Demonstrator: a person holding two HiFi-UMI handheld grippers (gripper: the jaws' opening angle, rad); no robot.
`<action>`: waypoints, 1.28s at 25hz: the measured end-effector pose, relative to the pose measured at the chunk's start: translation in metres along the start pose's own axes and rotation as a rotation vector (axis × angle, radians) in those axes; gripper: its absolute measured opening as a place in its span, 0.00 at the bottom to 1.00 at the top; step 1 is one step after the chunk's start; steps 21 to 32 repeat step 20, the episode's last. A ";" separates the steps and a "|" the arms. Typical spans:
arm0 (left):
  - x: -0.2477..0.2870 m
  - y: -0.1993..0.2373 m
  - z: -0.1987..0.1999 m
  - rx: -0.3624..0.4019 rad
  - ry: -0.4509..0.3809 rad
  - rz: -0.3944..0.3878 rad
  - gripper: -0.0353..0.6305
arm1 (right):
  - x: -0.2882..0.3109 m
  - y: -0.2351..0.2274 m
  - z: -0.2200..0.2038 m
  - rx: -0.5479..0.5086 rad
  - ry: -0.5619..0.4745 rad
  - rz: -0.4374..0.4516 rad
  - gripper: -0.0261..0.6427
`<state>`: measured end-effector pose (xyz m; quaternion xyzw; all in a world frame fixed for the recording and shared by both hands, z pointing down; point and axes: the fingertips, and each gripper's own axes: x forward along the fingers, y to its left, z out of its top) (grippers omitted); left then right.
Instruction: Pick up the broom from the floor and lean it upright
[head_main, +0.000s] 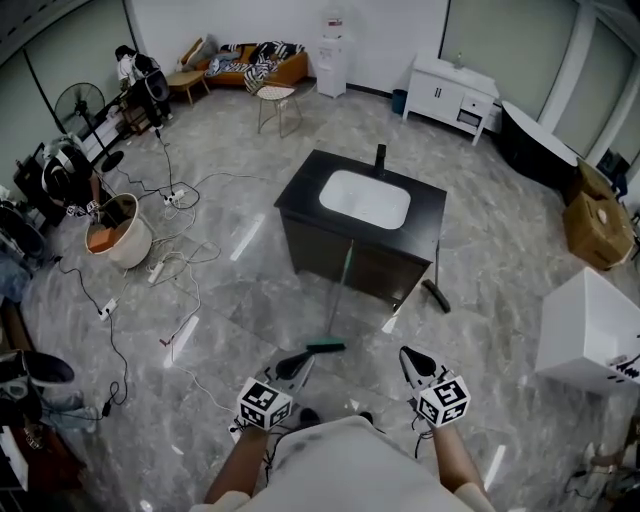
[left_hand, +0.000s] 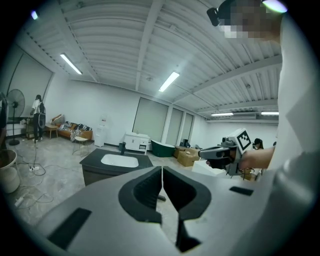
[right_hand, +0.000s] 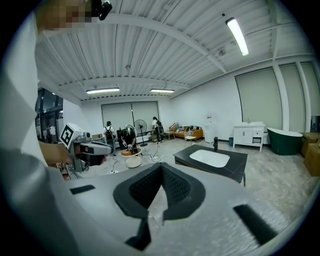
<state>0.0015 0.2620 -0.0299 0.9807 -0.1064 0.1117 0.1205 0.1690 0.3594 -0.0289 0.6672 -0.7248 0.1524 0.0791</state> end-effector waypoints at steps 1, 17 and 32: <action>0.002 -0.002 0.000 -0.005 0.000 0.003 0.07 | -0.002 -0.005 -0.001 0.008 -0.002 -0.004 0.04; 0.029 -0.013 0.009 0.001 -0.010 0.008 0.07 | -0.009 -0.036 0.004 0.019 -0.026 0.010 0.04; 0.031 -0.015 0.008 0.001 -0.012 0.006 0.07 | -0.011 -0.038 0.003 0.013 -0.027 0.010 0.04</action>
